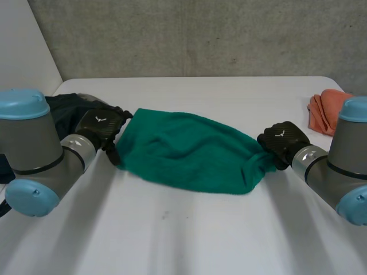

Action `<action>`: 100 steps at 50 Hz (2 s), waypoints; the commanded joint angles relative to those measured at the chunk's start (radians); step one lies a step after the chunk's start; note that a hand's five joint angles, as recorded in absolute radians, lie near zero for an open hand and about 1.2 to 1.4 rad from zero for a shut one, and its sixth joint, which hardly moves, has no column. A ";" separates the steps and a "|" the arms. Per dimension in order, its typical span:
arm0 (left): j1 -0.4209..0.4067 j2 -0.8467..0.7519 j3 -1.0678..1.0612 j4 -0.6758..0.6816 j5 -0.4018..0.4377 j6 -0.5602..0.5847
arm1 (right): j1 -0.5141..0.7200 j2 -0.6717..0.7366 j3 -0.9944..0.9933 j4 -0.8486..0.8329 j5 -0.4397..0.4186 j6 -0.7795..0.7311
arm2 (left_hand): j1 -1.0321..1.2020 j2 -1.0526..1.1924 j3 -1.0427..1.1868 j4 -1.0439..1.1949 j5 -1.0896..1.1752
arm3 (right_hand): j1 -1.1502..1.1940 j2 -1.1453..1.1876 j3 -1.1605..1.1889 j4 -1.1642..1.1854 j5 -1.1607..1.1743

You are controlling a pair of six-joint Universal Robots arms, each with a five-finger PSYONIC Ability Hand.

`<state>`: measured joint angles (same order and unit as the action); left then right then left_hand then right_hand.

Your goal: Fold the laundry.

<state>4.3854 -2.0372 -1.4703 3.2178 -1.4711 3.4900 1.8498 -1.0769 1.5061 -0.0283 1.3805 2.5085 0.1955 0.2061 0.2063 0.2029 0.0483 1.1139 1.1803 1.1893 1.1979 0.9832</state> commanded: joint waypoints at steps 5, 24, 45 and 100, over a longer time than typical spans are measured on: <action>0.074 -0.089 0.041 -0.053 0.064 0.109 | -0.009 -0.008 0.003 -0.004 0.002 0.001 | 0.176 0.166 0.166 0.169 0.149 | 0.282 0.216 0.207 0.198 0.239; 0.016 -0.301 0.188 0.007 0.115 0.109 | -0.009 -0.011 0.017 -0.007 0.009 0.003 | 1.032 1.021 1.021 1.024 1.004 | 0.282 0.216 0.207 0.198 0.239; 0.046 0.336 -0.145 0.076 0.041 0.040 | -0.193 -0.063 -0.326 0.013 -0.061 -0.040 | 1.201 1.190 1.190 1.193 1.173 | 0.282 0.216 0.207 0.198 0.239; -0.015 0.264 -0.199 0.062 -0.014 -0.020 | -0.166 0.104 0.028 -0.044 -0.141 -0.045 | 1.201 1.190 1.190 1.193 1.173 | -0.326 -0.392 -0.401 -0.410 -0.370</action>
<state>4.3684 -1.7773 -1.6686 3.2798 -1.4832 3.4691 1.6723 -1.0178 1.5472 0.0353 1.2353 2.4711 1.1554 1.1959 1.1878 1.1989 0.9712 0.6422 0.6388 0.6439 0.6424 0.4699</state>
